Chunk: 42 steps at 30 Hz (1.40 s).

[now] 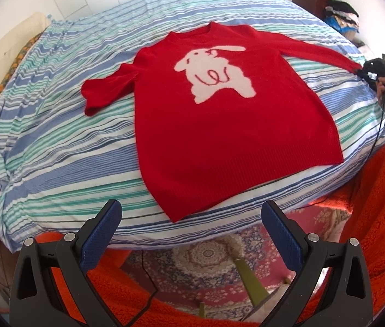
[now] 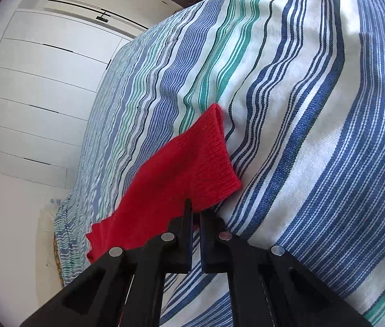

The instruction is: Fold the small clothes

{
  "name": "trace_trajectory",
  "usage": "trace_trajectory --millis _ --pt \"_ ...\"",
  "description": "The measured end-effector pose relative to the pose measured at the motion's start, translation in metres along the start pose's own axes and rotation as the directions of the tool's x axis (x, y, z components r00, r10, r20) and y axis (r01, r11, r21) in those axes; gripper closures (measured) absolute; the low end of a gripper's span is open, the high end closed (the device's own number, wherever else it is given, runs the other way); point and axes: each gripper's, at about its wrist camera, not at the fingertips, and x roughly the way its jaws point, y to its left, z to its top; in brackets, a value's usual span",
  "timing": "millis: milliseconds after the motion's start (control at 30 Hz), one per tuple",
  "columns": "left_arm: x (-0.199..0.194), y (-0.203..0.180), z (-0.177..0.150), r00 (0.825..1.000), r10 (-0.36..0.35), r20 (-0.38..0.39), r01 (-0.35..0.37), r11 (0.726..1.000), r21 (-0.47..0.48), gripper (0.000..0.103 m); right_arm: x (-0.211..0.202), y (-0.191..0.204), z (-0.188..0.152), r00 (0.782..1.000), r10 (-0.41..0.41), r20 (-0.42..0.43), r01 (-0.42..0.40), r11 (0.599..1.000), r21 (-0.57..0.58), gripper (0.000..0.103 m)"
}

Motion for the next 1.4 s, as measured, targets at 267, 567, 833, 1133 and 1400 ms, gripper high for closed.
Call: trace_trajectory --millis 267,567,833,1133,1400 --pt "0.007 0.011 -0.003 0.999 -0.015 -0.031 0.014 0.999 -0.048 0.001 -0.01 0.008 -0.014 0.984 -0.179 0.021 0.181 0.981 -0.071 0.1" --pt "0.015 0.036 0.002 1.0 -0.014 -0.009 0.013 0.992 -0.127 0.001 -0.06 0.024 -0.037 0.945 -0.305 0.115 0.323 0.922 -0.211 0.08" --pt "0.062 0.024 0.039 0.997 0.005 0.078 0.002 0.996 -0.091 0.001 -0.07 0.123 -0.216 0.985 -0.137 -0.108 0.023 0.713 -0.7 0.078" --pt "0.146 -0.008 0.019 0.998 0.048 -0.027 -0.046 0.997 0.063 0.001 -0.024 0.154 -0.385 0.911 -0.25 -0.329 -0.179 0.478 -0.86 0.068" --pt "0.141 0.011 -0.01 0.995 -0.078 -0.055 0.076 0.996 -0.05 0.0 -0.005 0.131 -0.381 0.869 -0.348 -0.352 -0.132 0.522 -0.842 0.068"
